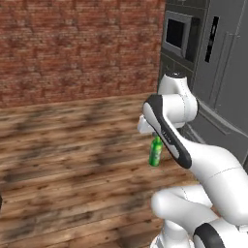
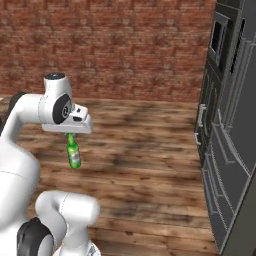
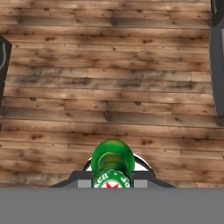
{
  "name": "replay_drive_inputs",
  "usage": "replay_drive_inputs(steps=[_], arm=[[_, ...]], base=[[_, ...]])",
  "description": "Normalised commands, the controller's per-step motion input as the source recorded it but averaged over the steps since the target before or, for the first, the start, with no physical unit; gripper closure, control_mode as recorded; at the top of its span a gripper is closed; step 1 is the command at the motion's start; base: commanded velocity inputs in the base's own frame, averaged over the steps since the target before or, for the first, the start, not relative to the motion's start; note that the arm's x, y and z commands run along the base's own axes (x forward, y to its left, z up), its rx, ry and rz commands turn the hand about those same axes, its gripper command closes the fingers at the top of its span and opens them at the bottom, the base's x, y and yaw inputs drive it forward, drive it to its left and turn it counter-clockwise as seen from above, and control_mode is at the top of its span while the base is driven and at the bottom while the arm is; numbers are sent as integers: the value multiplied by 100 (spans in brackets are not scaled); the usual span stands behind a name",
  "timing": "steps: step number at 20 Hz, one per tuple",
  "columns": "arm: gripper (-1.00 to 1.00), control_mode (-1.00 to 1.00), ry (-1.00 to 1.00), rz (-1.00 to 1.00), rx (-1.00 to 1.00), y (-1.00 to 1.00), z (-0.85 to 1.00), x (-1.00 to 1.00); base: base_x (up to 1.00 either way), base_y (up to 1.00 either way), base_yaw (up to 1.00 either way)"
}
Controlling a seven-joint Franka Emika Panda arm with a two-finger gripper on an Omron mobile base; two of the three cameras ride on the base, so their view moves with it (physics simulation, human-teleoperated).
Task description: Move the drinks to the dining counter.
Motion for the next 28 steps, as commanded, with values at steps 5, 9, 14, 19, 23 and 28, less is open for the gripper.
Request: replay_drive_inputs(steps=[5,9,14,19,23,28], arm=[[100,100,0,0,0,0,0,0],[100,100,0,0,0,0,0,0],[100,100,0,0,0,0,0,0],[100,100,0,0,0,0,0,0],[100,100,0,0,0,0,0,0],[100,100,0,0,0,0,0,0]], base=[[100,0,4],[100,0,4],[100,0,6],[100,3,7],[100,7,9],[100,4,10]])
